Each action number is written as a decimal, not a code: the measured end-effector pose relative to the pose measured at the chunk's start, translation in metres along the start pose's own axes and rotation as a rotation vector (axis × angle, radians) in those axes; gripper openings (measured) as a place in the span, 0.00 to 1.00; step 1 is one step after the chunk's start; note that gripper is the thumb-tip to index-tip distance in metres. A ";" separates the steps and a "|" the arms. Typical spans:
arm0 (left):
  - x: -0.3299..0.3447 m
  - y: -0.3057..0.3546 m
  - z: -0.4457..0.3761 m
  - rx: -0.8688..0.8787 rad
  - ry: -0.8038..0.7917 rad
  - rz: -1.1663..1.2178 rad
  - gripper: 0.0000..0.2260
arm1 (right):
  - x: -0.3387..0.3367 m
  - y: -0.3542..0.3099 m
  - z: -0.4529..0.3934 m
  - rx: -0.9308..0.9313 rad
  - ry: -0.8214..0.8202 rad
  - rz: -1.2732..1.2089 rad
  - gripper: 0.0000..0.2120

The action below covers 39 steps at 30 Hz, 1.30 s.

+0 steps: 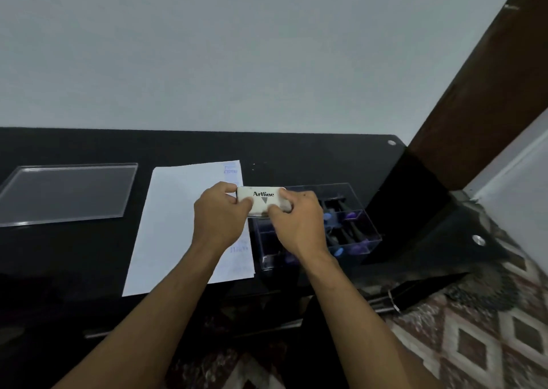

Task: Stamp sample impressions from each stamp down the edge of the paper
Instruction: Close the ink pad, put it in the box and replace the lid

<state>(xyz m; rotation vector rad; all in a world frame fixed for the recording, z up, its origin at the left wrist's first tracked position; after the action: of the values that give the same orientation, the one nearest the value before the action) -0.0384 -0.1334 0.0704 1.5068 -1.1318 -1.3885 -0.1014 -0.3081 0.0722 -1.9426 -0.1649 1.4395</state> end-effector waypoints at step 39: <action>0.067 -0.041 -0.014 0.063 -0.070 -0.162 0.10 | 0.016 0.020 -0.017 0.001 -0.103 0.326 0.19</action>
<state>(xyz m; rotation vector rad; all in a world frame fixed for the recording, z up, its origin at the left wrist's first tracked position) -0.0199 -0.1854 0.0124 1.6363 -1.1259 -1.5375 -0.0866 -0.3226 0.0500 -1.9601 0.1118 1.7492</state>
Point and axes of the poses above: each hand's wrist, its own z-axis away from the middle knuckle, its own x-axis out of the palm, y = z × x, the point moved 9 cm from there along -z, towards the middle knuckle, and after that the axes turned 11 degrees about z, right-handed, at the moved point
